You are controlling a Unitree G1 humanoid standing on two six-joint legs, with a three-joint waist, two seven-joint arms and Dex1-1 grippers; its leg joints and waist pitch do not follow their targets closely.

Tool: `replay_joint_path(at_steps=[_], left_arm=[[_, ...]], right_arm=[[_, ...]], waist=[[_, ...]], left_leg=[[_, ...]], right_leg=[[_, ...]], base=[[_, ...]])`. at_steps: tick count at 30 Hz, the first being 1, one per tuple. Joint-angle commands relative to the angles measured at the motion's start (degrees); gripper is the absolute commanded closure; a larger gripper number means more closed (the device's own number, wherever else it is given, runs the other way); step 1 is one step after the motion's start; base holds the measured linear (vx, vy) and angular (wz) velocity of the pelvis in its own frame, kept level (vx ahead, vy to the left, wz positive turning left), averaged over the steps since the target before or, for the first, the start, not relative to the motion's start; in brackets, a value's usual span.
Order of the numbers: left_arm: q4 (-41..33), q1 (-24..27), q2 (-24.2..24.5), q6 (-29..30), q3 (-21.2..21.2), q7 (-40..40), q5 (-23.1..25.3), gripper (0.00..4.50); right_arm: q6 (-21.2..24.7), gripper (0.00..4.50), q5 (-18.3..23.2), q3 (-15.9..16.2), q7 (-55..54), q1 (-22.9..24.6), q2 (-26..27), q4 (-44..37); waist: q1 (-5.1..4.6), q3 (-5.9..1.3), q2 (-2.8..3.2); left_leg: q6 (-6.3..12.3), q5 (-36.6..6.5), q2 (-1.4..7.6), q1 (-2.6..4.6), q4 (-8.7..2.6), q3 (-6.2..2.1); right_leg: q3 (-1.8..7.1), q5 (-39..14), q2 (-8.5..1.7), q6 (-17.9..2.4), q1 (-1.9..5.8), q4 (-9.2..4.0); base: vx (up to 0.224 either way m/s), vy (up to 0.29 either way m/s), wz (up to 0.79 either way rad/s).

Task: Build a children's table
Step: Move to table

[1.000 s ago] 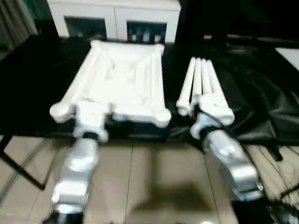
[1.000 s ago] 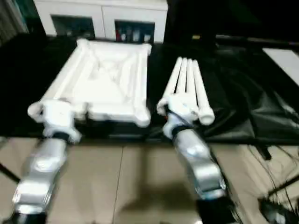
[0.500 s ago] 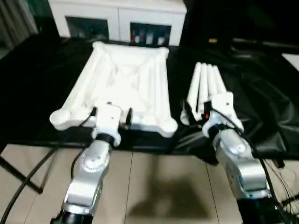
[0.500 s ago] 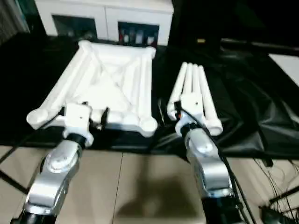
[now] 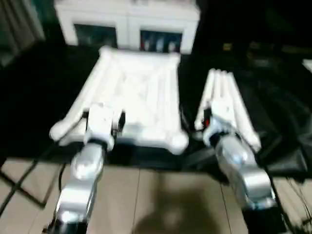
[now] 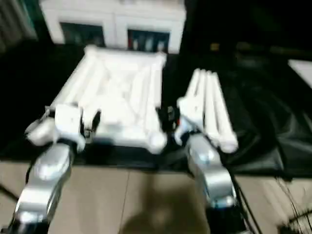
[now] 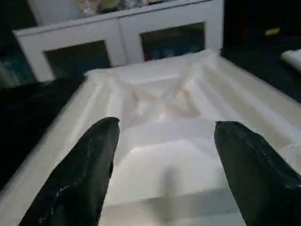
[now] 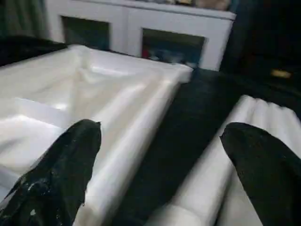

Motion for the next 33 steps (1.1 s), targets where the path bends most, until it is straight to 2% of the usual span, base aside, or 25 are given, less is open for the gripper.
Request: replay_joint_path(at_steps=[1,3,4,5,6,7,9,10,11,12,13,14,15,16,17,19,21,23,24,25,27,28,29,31,33], left_arm=[[-0.3,-0.5,0.9,0.2,0.5,-0.2,-0.1,0.88],[-0.2,-0.6,0.8,0.3,0.6,-0.2,-0.2,0.88],[-0.1,-0.7,0.8,0.3,0.6,-0.3,-0.2,0.88],[0.1,-0.6,0.8,0.2,0.7,-0.4,-0.4,0.88],[0.1,-0.6,0.8,0.2,0.7,-0.4,-0.4,0.88],[0.2,-0.6,0.7,0.3,0.7,-0.4,-0.4,0.88],[0.2,-0.6,0.7,0.4,0.8,-0.6,-0.4,0.88],[0.3,-0.7,0.6,0.3,0.9,-0.7,-0.5,0.88],[0.4,-0.8,0.6,0.3,0.9,-0.8,-0.4,0.88],[0.5,-0.8,0.5,0.3,0.9,-0.8,-0.4,0.88],[0.5,-0.9,0.5,0.4,0.9,-0.9,-0.5,0.88],[0.5,-0.9,0.6,0.4,0.9,-0.9,-0.5,0.88],[0.6,-0.8,0.6,0.3,1.0,-1.0,-0.6,0.88],[0.6,-0.8,0.6,0.3,1.0,-1.0,-0.6,0.88],[0.6,-0.8,0.7,0.3,1.0,-1.0,-0.7,0.88],[0.5,-0.8,0.7,0.3,1.1,-1.1,-0.7,0.88],[0.3,-0.6,0.7,0.3,1.1,-1.2,-0.6,0.88],[0.0,-0.4,0.5,-0.5,1.1,-1.4,-0.8,0.88],[-0.3,-0.2,0.4,-0.7,1.2,-1.9,-1.2,0.88],[-0.3,-0.2,0.4,-0.7,1.2,-1.9,-1.2,0.88],[-0.6,0.2,0.6,1.3,0.8,-3.7,-2.2,0.88],[-0.7,0.3,0.9,1.4,0.6,-4.6,-2.7,0.88],[-0.8,0.5,1.2,1.2,0.4,-5.3,-3.2,0.88],[-1.4,0.8,2.4,2.7,0.3,-9.2,-5.9,0.88],[-1.3,0.9,4.6,2.4,-0.2,-13.8,-7.5,0.88]], right_arm=[[0.0,0.0,-0.3,-0.1,0.1,-0.9,0.5,-0.4],[0.1,0.0,-0.3,-0.1,0.1,-1.0,0.4,-0.4],[0.2,0.0,-0.5,-0.2,0.1,-0.9,0.6,-0.5],[0.4,0.0,-0.7,-0.1,0.0,-0.8,0.6,-0.8],[0.4,0.0,-0.7,-0.1,0.0,-0.8,0.6,-0.8],[0.4,0.0,-0.8,-0.1,0.0,-0.6,0.7,-1.0],[0.9,0.0,-0.5,-0.1,0.0,-0.4,0.8,-1.3],[1.5,0.0,-0.2,-0.2,0.0,-0.3,0.8,-1.4],[1.8,0.0,-0.2,-0.3,0.1,-0.3,0.7,-1.5],[1.9,0.0,-0.2,-0.4,0.1,-0.3,0.7,-1.4],[1.9,0.0,-0.4,-0.5,0.1,-0.3,0.7,-1.4],[1.8,0.0,-0.6,-0.6,0.1,-0.4,0.7,-1.4],[1.7,0.0,-1.2,-0.6,-0.1,-0.4,0.6,-1.3],[1.3,0.0,-1.8,-0.5,-0.2,-0.5,0.3,-1.2],[1.3,0.0,-1.8,-0.5,-0.1,-0.5,0.3,-1.2],[1.5,0.0,-1.5,-0.6,-0.1,-0.6,0.5,-1.1],[1.3,0.0,-1.4,-0.5,-0.1,-0.7,0.5,-1.0],[1.1,0.0,-1.6,-0.2,0.3,-0.8,0.1,-1.1],[0.9,0.0,-1.7,0.1,0.8,-0.9,-0.2,-1.3],[0.9,0.0,-1.7,0.1,0.8,-0.9,-0.2,-1.3],[-0.4,0.0,-1.2,0.4,3.4,-1.0,-1.5,-2.0],[-0.8,0.0,-0.7,0.6,5.3,-0.9,-2.1,-2.5],[-1.2,0.0,-0.2,0.9,7.1,-0.8,-2.6,-3.1],[-0.2,0.0,1.4,1.6,11.4,-0.6,-4.2,-4.5],[0.5,0.0,3.0,2.3,15.5,-0.7,-6.1,-6.1]], waist=[[3.06,-3.03,-0.63],[3.02,-1.86,1.12],[2.35,-1.83,3.18],[1.09,-1.63,5.54],[-1.01,-2.8,6.31],[-1.38,-3.66,6.18],[-1.64,-3.71,5.62],[-1.74,-3.65,6.05],[-1.57,-3.23,3.16],[-1.15,-2.11,3.26],[-0.5,-2.54,0.58],[1.82,-2.3,-1.41],[2.93,-2.47,-1.26],[3.34,-2.98,-0.58],[1.98,-3.16,-0.74],[1.62,-2.65,0.38],[1.3,-1.4,2.83],[-1.36,-0.91,5.23],[-2.18,-2.63,6.66],[-2.89,-3.36,6.19],[-3.02,-3.84,4.71],[-2.02,-4.25,2.9],[-0.8,-5.09,2.06],[-0.08,-5.19,1.52],[0.18,-4.21,2.15]], left_leg=[[3.47,2.1,1.08,-5.35,2.39,-0.47],[-2.68,7.1,3.94,-6.79,0.71,-1.55],[-2.28,10.6,4.98,-6.4,-4.94,-1.17],[-1.28,2.4,6.78,-2.36,-9.43,-2.19],[0.91,0.8,9.34,1.63,-10.05,-5.68],[6.95,-4.1,11.96,5.2,-10.19,-8.76],[14.73,0.8,11.45,5.16,-9.34,-8.16],[11.56,4.6,12.84,5.8,-9.66,-2.83],[6.22,3.2,13.1,4.88,-11.0,-0.25],[3.97,-2.2,12.2,3.12,-12.49,2.18],[-0.13,-14.9,7.51,4.86,-9.92,7.04],[-1.3,-17.0,0.35,2.12,-0.13,7.64],[-0.11,-11.6,0.44,-0.47,1.44,5.01],[-0.67,0.8,1.47,-5.36,3.0,0.58],[-1.93,5.0,0.3,-6.93,3.8,-0.68],[-2.39,8.4,0.65,-7.04,3.38,-1.26],[-1.19,9.9,3.06,-5.37,-2.54,-0.99],[-1.73,-9.1,8.15,-5.84,-10.02,-4.21],[0.09,-19.7,11.45,-0.01,-11.43,-7.53],[6.24,-11.0,11.87,1.77,-10.76,-9.15],[17.26,21.0,10.69,1.31,-6.86,-8.28],[16.19,39.9,6.95,-1.85,-3.59,-5.52],[10.68,42.5,2.99,-6.75,-2.77,-2.71],[4.1,28.5,2.78,-7.65,-4.24,-1.34],[-0.16,15.8,4.06,-6.78,-5.77,-1.26]], right_leg=[[9.88,-14.7,-9.99,-20.0,9.23,-9.43],[6.22,-8.1,-8.4,-25.5,8.78,-9.86],[1.88,-8.9,-3.72,-21.2,8.18,-8.59],[-1.96,-12.1,0.92,-14.0,4.82,-6.45],[-3.28,-9.7,2.51,-11.0,1.45,-1.36],[-2.73,-7.7,1.12,-5.2,-2.05,2.6],[-2.88,-3.0,0.22,1.1,-4.98,4.41],[-3.0,0.0,-0.68,1.8,-7.08,4.37],[-2.85,5.0,-1.79,-0.3,-5.97,2.81],[-3.06,6.0,-1.82,-2.2,-4.78,1.67],[-0.95,1.6,-1.59,-8.3,-3.89,-3.67],[8.11,-27.2,-3.95,-14.4,1.46,-10.75],[10.8,-32.1,-8.08,-17.0,4.99,-11.0],[10.17,-27.8,-9.11,-15.0,7.56,-8.9],[8.49,-22.2,-6.62,-12.2,7.32,-7.67],[7.24,-20.6,-6.48,-14.1,6.01,-8.86],[2.09,-30.1,-4.07,-12.7,3.22,-11.52],[-3.15,-26.3,0.1,-6.6,4.84,-7.58],[-3.43,-13.0,0.75,-6.4,1.42,-2.2],[-2.97,-2.3,0.39,-5.0,-1.26,0.5],[-0.86,7.4,-1.86,-1.4,-3.63,0.22],[1.34,19.5,-4.36,-0.9,-1.97,-2.87],[2.15,37.8,-5.15,-2.0,2.17,-1.83],[1.59,51.0,-4.47,-2.6,3.53,-1.34],[0.67,39.9,-3.92,-4.0,3.0,-2.83]], base=[[0.084,-0.027,0.15],[0.083,0.006,0.1],[0.092,0.03,0.05],[0.108,0.067,0.01],[0.108,0.067,0.01],[0.125,0.075,0.02],[0.122,0.04,0.03],[0.106,0.022,-0.08],[0.102,-0.031,-0.43],[0.102,-0.031,-0.43],[0.135,-0.102,-0.61],[0.175,-0.124,-0.5],[0.175,-0.124,-0.5],[0.162,-0.087,-0.29],[0.12,-0.074,-0.06],[0.108,-0.066,-0.03],[0.099,0.001,0.03],[0.153,0.101,-0.17],[0.176,0.121,-0.18],[0.169,0.085,0.04],[0.134,0.047,0.04],[0.081,0.03,-0.02],[0.0,0.0,0.0],[0.009,-0.025,0.0],[-0.012,-0.051,-0.02]])
